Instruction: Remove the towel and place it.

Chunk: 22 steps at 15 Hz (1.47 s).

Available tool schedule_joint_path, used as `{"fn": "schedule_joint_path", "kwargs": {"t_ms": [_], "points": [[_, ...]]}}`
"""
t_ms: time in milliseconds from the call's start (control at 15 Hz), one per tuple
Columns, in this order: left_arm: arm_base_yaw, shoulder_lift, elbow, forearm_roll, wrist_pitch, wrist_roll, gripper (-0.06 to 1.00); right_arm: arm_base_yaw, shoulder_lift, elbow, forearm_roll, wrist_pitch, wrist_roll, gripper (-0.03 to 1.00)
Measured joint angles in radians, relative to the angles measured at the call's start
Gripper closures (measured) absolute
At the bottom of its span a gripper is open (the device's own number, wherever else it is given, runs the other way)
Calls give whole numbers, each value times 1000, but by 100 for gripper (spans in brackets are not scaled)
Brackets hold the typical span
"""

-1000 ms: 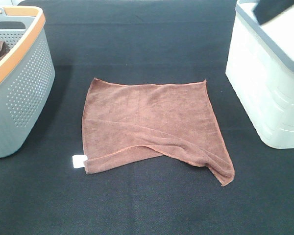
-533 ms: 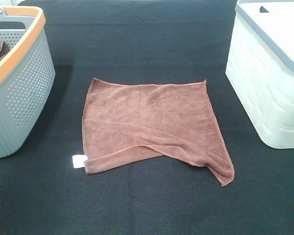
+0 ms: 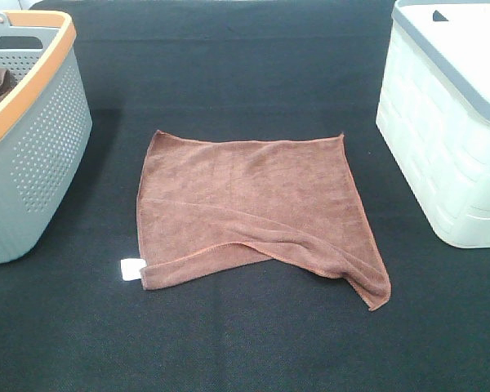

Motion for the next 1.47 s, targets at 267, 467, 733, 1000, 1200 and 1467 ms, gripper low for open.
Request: {"fn": "schedule_joint_path", "kwargs": {"t_ms": [267,467,733,1000,1200,1467], "points": [[0,-2,40,-48,-6,42,31,0,-2,9,-3,3,0,16],[0,-2,50,-72,3,52,31,0,-2,10,8,3,0,16],[0,-2,50,-72,3,53,31,0,-2,10,11,3,0,16],[0,-2,50,-72,3,54,31,0,-2,10,13,3,0,16],[2,-2,50,-72,3,54,31,-9,-2,10,16,3,0,16],[215,-97,51,-75,3,54,31,-204,-105,11,19,2,0,16]]}}
